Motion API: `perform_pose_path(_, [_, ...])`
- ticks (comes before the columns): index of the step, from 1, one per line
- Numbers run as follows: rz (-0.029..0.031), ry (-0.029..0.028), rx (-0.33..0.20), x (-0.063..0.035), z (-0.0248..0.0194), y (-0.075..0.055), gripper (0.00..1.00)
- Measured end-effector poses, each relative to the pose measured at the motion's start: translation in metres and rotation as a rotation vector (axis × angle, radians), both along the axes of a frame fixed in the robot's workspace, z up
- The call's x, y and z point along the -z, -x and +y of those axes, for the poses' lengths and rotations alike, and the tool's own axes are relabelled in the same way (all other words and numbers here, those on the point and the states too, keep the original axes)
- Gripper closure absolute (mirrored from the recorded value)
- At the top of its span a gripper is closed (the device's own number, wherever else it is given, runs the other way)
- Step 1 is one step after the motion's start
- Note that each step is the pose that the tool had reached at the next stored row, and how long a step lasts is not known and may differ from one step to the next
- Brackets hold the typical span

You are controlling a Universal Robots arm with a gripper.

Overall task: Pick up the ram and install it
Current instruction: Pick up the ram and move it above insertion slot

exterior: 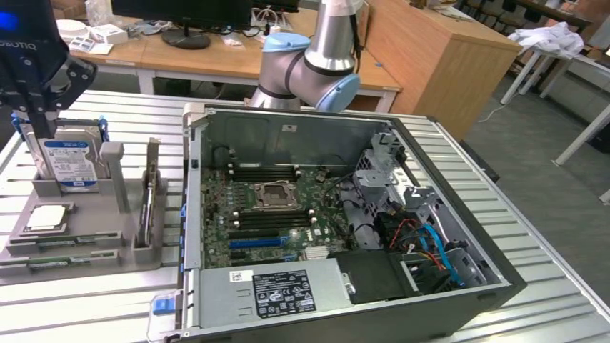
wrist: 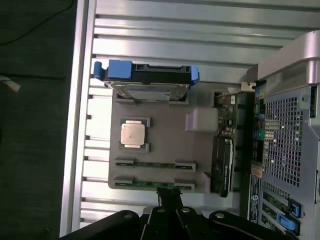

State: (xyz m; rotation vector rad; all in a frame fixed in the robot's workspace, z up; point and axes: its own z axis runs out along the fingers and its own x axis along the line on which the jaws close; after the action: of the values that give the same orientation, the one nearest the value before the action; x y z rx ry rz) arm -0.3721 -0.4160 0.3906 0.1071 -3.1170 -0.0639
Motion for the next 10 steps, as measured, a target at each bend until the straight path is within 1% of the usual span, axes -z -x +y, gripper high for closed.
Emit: perform_pose_path(10, [0.0000, 0.0001, -0.183, 0.0003, 0.0000, 0.0000, 0.89])
